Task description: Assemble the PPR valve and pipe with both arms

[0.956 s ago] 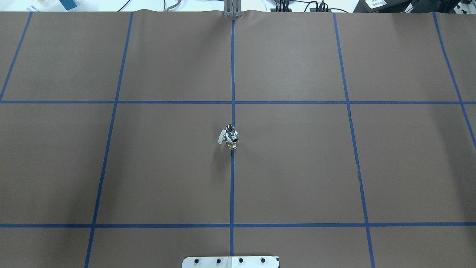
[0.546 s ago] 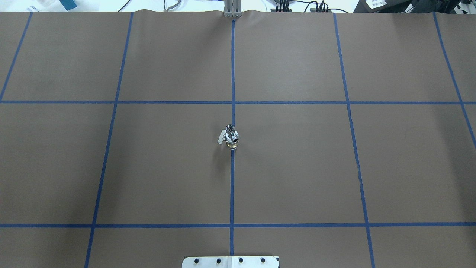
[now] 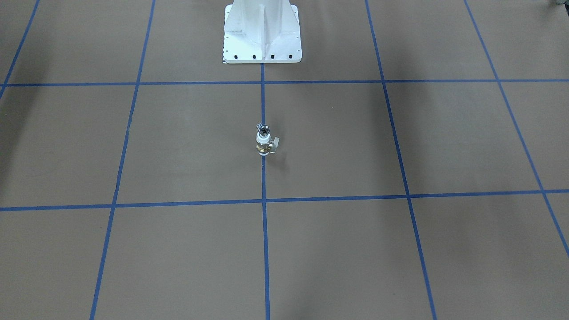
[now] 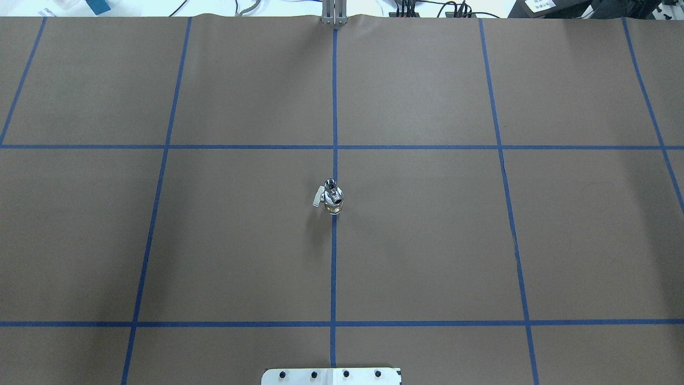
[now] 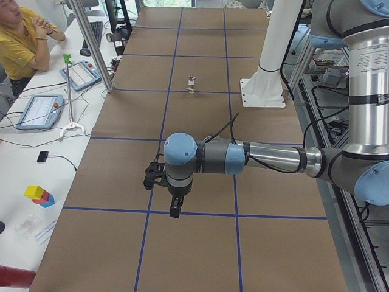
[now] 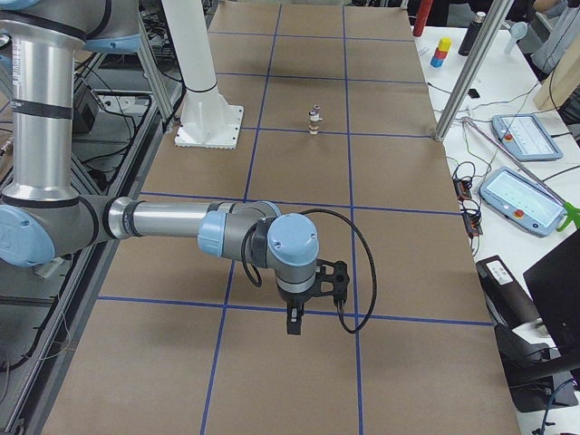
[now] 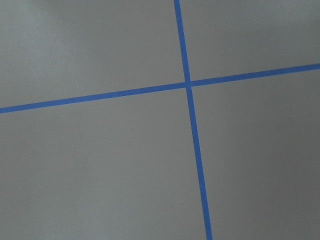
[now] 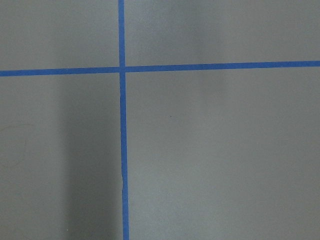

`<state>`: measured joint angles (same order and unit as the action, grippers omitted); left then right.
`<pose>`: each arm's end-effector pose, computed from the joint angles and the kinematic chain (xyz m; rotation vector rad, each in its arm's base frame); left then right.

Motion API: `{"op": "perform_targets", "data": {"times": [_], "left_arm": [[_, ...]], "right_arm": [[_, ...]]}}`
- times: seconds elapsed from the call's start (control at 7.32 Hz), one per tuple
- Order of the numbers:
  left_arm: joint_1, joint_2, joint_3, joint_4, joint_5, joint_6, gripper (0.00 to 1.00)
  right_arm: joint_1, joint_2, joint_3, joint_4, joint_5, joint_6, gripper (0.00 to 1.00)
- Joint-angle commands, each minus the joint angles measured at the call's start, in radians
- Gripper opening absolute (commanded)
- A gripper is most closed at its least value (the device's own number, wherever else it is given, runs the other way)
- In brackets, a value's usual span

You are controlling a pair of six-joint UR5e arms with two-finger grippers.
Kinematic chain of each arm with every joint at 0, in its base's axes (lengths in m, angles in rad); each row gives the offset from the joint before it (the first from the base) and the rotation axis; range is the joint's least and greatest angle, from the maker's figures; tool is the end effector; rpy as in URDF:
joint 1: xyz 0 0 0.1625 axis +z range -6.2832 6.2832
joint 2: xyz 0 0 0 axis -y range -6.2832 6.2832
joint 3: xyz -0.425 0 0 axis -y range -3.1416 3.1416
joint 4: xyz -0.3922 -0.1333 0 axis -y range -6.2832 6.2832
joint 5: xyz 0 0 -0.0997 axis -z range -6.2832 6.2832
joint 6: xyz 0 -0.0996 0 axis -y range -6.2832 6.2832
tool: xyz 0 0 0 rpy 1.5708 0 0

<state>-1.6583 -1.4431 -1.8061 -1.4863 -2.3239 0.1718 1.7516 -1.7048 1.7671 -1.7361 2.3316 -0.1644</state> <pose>-0.1031 -0.4298 0.6123 0.1192 0.7442 0.0890 0.1402 -0.4078 0.6413 0.0340 -0.7657 0.0548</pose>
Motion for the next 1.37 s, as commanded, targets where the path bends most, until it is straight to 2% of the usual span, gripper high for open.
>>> {"op": "perform_targets", "data": {"times": [0.0, 0.41, 1.23], "left_arm": [[0.0, 0.026, -0.001, 0.0, 0.004, 0.0, 1.0], [-0.001, 0.059, -0.033, 0.0, 0.005, 0.0, 1.0], [0.0, 0.059, -0.033, 0.001, 0.006, -0.001, 1.0]], "right_arm": [[-0.001, 0.001, 0.009, 0.001, 0.0, 0.0, 1.0], [-0.001, 0.001, 0.018, 0.001, 0.0, -0.001, 1.0], [-0.001, -0.001, 0.02, 0.0, 0.006, -0.001, 1.0]]}}
